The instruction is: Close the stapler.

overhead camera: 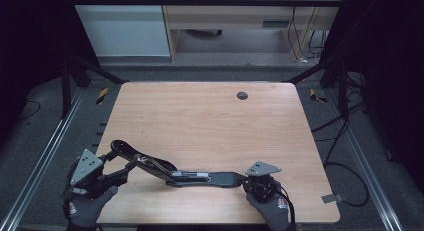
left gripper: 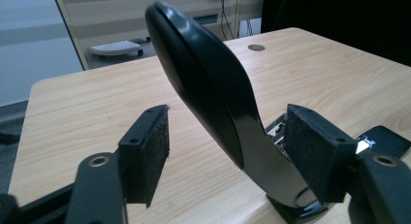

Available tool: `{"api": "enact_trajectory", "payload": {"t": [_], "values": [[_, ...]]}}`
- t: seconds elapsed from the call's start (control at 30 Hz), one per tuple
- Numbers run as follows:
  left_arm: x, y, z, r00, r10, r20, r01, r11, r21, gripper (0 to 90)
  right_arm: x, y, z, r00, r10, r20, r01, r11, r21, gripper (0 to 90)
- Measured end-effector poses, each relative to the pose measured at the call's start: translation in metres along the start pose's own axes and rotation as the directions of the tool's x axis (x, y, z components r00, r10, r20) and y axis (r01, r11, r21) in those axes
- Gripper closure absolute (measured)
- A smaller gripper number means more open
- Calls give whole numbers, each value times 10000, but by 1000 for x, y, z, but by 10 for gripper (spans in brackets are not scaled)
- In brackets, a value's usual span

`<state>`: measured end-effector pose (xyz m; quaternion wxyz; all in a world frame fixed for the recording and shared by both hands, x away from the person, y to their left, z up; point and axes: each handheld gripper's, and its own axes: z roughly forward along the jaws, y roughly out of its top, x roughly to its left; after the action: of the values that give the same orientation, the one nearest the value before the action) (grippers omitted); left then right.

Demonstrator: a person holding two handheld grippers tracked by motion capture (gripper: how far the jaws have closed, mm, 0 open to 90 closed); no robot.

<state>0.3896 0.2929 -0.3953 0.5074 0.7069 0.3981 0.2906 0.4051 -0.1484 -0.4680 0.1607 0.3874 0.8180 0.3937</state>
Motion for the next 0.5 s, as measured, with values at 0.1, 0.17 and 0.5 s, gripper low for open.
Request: {"api": "enact_trajectory", "payload": {"t": [0.1,0.17,0.5], "values": [[0,3,2,10000,-12,-32,12,10000,-49,381,3,-2,0,10000,30,-28,-30,10000,51,900],[1,3,3,10000,12,-71,-12,10000,-12,395,4,-3,1,10000,1,-46,-1,10000,76,900],[0,7,8,9998,-128,-151,128,9999,39,496,2,-3,10,10000,69,-69,-68,9997,250,900]]}}
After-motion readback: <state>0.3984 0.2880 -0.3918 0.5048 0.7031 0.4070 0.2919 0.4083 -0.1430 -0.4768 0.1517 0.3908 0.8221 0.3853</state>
